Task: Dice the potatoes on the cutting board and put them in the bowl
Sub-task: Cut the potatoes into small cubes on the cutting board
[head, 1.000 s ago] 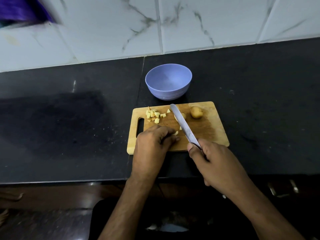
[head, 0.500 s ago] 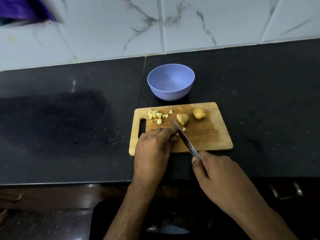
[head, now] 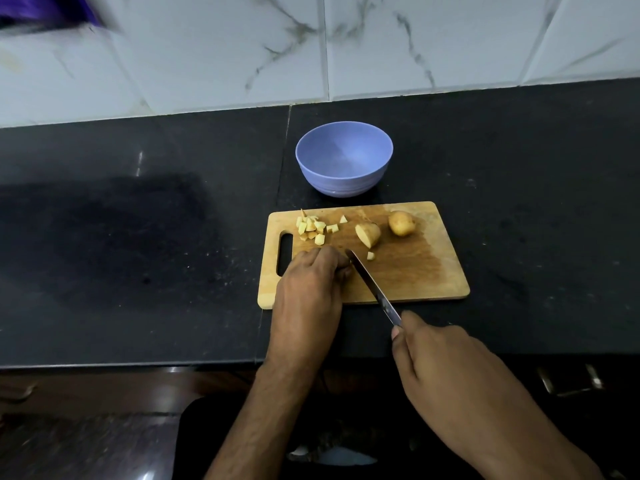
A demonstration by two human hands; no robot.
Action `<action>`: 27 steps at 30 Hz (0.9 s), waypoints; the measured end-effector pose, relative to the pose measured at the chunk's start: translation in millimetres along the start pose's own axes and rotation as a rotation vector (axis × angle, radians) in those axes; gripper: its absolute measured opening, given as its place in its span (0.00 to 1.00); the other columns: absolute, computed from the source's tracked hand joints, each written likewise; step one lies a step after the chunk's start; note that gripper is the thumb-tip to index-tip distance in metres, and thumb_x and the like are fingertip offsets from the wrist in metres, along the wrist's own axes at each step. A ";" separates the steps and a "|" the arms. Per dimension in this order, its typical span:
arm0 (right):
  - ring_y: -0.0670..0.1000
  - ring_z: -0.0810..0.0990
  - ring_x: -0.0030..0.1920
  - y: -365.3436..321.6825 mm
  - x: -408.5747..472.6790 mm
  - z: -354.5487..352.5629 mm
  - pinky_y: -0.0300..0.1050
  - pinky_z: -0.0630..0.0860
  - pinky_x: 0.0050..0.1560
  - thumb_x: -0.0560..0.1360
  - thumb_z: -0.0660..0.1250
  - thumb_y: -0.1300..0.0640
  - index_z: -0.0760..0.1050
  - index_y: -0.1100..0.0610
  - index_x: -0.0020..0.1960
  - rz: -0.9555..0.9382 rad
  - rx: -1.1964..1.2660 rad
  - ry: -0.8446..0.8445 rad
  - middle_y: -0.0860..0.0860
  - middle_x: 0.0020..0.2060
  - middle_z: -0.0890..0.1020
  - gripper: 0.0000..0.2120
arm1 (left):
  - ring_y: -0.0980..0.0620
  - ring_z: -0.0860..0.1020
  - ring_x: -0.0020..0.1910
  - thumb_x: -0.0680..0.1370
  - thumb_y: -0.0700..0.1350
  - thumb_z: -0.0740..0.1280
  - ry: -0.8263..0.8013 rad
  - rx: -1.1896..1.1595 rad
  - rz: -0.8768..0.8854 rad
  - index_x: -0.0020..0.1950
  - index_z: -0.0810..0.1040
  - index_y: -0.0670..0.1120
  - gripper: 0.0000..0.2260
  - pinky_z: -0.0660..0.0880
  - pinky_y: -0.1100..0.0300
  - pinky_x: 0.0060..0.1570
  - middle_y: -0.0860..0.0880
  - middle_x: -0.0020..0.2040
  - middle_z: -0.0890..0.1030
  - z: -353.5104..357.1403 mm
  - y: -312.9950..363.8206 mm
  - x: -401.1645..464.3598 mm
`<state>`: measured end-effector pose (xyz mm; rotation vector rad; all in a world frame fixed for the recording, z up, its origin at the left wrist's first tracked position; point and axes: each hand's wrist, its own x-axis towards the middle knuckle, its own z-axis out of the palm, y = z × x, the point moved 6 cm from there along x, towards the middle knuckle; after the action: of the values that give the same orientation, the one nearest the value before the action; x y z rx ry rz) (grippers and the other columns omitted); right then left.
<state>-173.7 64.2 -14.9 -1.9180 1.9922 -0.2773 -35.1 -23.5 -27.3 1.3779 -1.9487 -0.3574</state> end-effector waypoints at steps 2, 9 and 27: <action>0.45 0.76 0.31 -0.7 6.6 1.3 0.39 0.75 0.33 0.84 0.46 0.46 0.67 0.45 0.53 -0.010 -0.015 0.018 0.47 0.33 0.76 0.12 | 0.53 0.76 0.45 0.79 0.39 0.69 -0.004 -0.008 -0.006 0.48 0.80 0.48 0.04 0.77 0.51 0.43 0.54 0.44 0.81 -0.3 -0.4 2.0; 0.43 0.74 0.30 -6.3 17.5 0.8 0.36 0.65 0.28 0.84 0.47 0.48 0.69 0.48 0.56 -0.038 -0.050 0.029 0.46 0.33 0.75 0.13 | 0.55 0.76 0.48 0.80 0.38 0.68 -0.015 -0.046 -0.045 0.50 0.81 0.46 0.04 0.76 0.57 0.47 0.54 0.46 0.82 1.6 -6.7 6.2; 0.41 0.74 0.31 -6.9 31.8 -17.4 0.35 0.63 0.28 0.83 0.49 0.44 0.67 0.45 0.46 -0.038 -0.100 -0.023 0.44 0.33 0.74 0.12 | 0.59 0.80 0.47 0.75 0.42 0.74 -0.048 -0.224 -0.131 0.49 0.81 0.51 0.06 0.79 0.59 0.47 0.58 0.46 0.82 -2.6 -13.4 10.2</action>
<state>-174.5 30.4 -0.2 -2.0130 1.9909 -0.1668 -25.6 -37.5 -29.4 1.3626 -1.7987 -0.6565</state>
